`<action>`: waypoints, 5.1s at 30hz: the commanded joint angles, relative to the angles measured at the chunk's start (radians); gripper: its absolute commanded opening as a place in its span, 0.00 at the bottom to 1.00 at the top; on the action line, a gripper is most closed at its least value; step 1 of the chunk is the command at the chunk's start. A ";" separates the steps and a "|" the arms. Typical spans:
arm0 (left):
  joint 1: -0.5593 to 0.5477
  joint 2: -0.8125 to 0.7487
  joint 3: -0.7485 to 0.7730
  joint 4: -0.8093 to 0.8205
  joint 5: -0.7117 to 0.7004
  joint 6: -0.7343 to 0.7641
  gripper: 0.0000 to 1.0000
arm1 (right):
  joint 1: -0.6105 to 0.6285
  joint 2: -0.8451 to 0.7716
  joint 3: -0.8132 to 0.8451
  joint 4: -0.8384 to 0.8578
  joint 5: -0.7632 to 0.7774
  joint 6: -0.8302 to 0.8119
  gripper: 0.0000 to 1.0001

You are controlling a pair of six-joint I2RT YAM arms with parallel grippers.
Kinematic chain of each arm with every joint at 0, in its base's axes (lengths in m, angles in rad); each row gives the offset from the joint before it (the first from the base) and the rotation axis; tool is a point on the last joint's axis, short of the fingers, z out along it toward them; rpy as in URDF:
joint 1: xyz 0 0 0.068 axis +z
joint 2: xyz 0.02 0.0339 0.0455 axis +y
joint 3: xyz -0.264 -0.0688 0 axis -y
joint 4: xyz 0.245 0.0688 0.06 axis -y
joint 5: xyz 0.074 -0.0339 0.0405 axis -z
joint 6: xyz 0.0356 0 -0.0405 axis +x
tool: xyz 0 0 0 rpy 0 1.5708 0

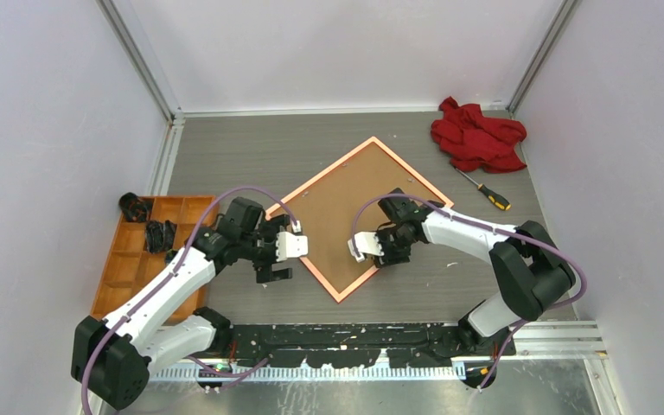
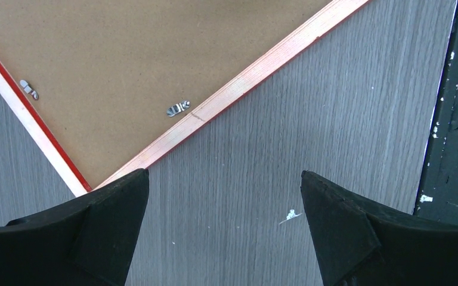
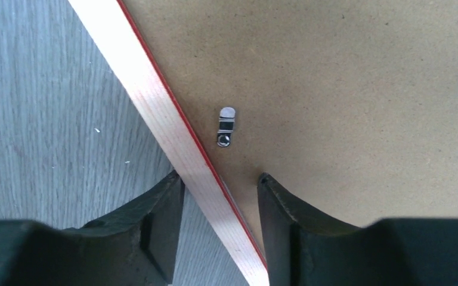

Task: Take the photo out of the frame
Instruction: Turn over the photo frame at the center of the board.

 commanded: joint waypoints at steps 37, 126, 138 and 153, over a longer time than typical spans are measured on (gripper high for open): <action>-0.017 -0.021 -0.193 0.289 -0.006 0.359 1.00 | 0.017 0.017 0.407 -0.365 -0.308 0.156 0.01; -0.017 -0.055 -0.172 0.552 -0.038 0.045 1.00 | 0.188 -0.235 0.150 0.114 0.518 0.075 0.41; -0.014 -0.084 0.108 -0.022 0.268 0.131 1.00 | 0.188 -0.182 0.315 0.029 0.512 0.271 0.38; -0.021 -0.067 0.052 0.165 0.088 0.095 0.69 | 0.188 -0.164 0.367 -0.038 0.447 0.317 0.39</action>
